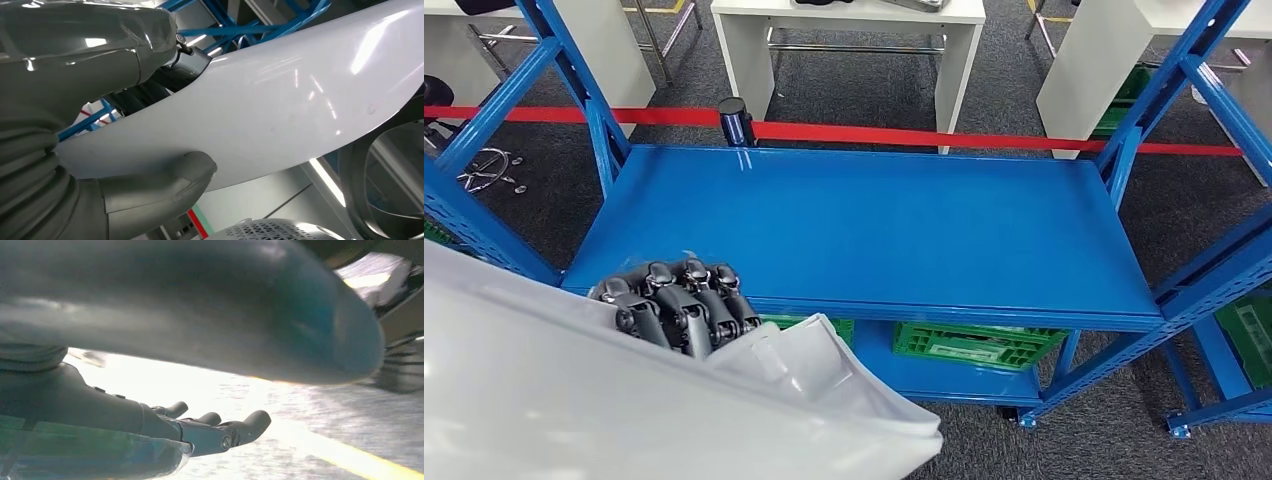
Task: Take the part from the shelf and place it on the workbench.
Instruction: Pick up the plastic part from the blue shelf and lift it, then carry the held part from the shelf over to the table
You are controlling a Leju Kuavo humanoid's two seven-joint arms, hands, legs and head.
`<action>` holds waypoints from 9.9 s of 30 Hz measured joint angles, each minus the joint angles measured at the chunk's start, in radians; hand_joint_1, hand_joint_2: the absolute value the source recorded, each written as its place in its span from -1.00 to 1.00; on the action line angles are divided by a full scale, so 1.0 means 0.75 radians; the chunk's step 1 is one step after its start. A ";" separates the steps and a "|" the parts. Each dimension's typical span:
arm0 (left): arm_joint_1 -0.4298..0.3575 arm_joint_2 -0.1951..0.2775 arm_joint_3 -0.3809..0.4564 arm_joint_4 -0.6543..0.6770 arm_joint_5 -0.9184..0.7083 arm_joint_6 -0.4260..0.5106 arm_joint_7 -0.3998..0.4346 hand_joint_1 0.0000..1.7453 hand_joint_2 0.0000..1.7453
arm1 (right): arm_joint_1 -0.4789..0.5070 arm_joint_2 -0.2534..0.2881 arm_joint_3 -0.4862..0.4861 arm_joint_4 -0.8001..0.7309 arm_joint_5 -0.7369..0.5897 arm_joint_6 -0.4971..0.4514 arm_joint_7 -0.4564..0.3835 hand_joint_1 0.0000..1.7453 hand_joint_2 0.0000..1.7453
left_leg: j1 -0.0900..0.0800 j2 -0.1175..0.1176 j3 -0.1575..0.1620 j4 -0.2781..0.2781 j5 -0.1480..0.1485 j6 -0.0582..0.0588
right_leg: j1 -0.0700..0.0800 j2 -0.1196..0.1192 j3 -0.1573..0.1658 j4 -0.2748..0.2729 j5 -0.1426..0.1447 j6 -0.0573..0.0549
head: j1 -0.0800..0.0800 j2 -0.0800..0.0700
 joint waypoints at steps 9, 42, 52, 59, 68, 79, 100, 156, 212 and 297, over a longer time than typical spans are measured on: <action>-0.006 0.029 -0.029 0.018 -0.017 0.017 0.013 1.00 1.00 | 0.097 0.104 -0.103 -0.258 0.179 0.145 -0.144 -1.00 -1.00 | 0.013 -0.007 -0.081 0.136 -0.084 -0.070 | 0.002 0.008 0.095 -0.231 0.074 -0.071 | -0.005 0.000; -0.052 0.028 -0.033 0.079 -0.002 0.042 -0.078 1.00 1.00 | 0.087 0.087 -0.339 -0.271 0.338 0.382 -0.336 -1.00 -1.00 | 0.022 -0.027 -0.149 0.342 -0.203 -0.086 | -0.001 0.025 0.074 -0.227 0.097 -0.070 | -0.019 0.001; -0.029 0.001 0.001 0.061 -0.026 0.026 -0.037 1.00 1.00 | 0.080 0.099 -0.361 -0.286 0.405 0.372 -0.378 -1.00 -1.00 | 0.003 -0.018 0.169 -0.003 -0.150 -0.026 | -0.006 0.012 -0.020 -0.244 0.221 -0.012 | -0.019 0.001; -0.020 -0.009 -0.001 0.064 -0.046 0.016 -0.033 1.00 1.00 | 0.025 0.086 -0.359 -0.178 0.449 0.253 -0.478 -1.00 -1.00 | -0.004 -0.008 0.040 -0.038 -0.003 0.012 | 0.002 0.009 -0.113 0.131 -0.024 -0.025 | -0.006 0.001; -0.017 -0.008 -0.009 0.068 -0.069 0.010 -0.033 1.00 1.00 | -0.035 0.043 -0.355 -0.062 0.472 0.174 -0.538 -1.00 -1.00 | -0.001 -0.009 -0.084 0.024 0.075 -0.041 | 0.010 0.008 0.171 -0.260 0.023 -0.051 | -0.006 0.001; -0.020 -0.005 -0.011 0.059 -0.062 -0.001 -0.042 1.00 1.00 | -0.047 0.032 -0.345 -0.014 0.488 0.166 -0.605 -1.00 -1.00 | 0.020 -0.017 0.152 0.070 -0.146 -0.055 | 0.008 0.000 0.015 -0.257 0.180 -0.047 | -0.011 0.001; -0.028 -0.009 -0.040 0.036 -0.060 -0.025 -0.032 1.00 1.00 | -0.048 -0.004 -0.333 0.032 0.442 0.212 -0.721 -1.00 -1.00 | 0.007 -0.004 -0.093 0.074 0.003 -0.051 | -0.001 0.010 0.147 -0.255 0.046 -0.058 | -0.004 0.001; -0.070 0.025 -0.125 0.024 -0.091 0.011 -0.014 1.00 1.00 | -0.068 0.006 -0.355 0.074 0.465 0.210 -0.740 -1.00 -1.00 | -0.005 0.000 -0.061 0.015 0.035 -0.009 | -0.004 0.008 0.154 -0.216 0.021 0.017 | -0.002 0.001; -0.111 0.043 -0.191 0.050 -0.105 0.020 -0.018 1.00 1.00 | -0.077 0.017 -0.346 0.109 0.452 0.212 -0.765 -1.00 -1.00 | -0.005 -0.006 0.091 -0.037 -0.066 0.019 | -0.003 0.000 -0.154 0.134 0.012 -0.015 | 0.006 0.001; -0.180 0.028 -0.327 0.158 -0.053 -0.055 0.006 1.00 1.00 | 0.002 -0.011 -0.317 -0.016 0.617 0.254 -0.559 -1.00 -1.00 | -0.008 0.042 0.011 0.037 -0.068 -0.017 | 0.015 -0.167 0.067 -0.222 0.076 -0.030 | -0.009 0.001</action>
